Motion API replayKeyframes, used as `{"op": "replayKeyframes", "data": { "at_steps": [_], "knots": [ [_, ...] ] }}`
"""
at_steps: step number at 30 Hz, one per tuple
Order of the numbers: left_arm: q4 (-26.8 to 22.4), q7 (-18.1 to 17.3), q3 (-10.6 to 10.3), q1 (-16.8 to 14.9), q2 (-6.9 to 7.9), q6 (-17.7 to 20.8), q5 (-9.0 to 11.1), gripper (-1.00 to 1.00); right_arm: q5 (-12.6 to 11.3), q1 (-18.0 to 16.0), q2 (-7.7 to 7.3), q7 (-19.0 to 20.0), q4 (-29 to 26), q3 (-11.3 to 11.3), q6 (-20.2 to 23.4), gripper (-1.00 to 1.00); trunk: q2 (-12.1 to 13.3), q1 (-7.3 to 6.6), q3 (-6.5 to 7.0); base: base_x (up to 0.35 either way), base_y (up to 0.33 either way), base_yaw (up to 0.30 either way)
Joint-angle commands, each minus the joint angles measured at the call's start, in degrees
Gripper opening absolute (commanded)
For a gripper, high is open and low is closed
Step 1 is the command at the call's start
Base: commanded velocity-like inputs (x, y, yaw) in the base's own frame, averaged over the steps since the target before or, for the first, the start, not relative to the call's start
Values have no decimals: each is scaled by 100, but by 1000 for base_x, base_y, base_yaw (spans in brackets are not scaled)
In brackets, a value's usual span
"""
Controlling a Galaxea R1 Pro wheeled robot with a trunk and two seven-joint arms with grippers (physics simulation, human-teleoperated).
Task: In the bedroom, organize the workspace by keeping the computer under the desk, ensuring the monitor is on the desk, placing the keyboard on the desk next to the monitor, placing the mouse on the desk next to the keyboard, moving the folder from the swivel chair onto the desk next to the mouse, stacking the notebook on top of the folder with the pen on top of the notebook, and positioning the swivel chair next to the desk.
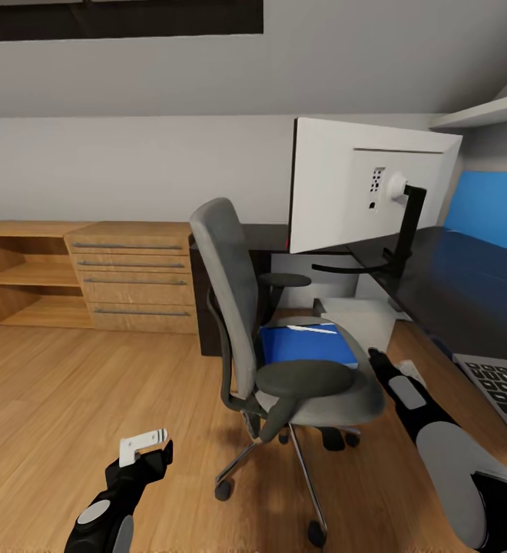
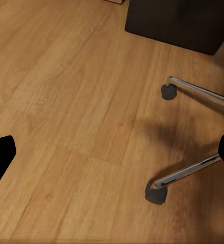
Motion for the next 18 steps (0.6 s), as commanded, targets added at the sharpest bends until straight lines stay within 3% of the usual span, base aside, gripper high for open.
{"op": "replayKeyframes", "data": {
  "at_steps": [1, 12, 18],
  "knots": [
    [-7, 20, 2, -3, -2, 29, 20, 100, -74, -2, -4, -22, -12, -8, 42, 100, -4, 1, -29, 0, 0, 0],
    [-7, 22, 1, -3, -2, 30, 20, 100, -305, -2, -106, -22, -3, -5, 174, 100, -19, 29, -272, 0, 0, 0],
    [-7, 22, 1, -3, -3, 30, 20, 100, -311, -2, -109, -22, -3, -5, 220, 100, -19, 29, -272, 0, 0, 0]
  ]
}}
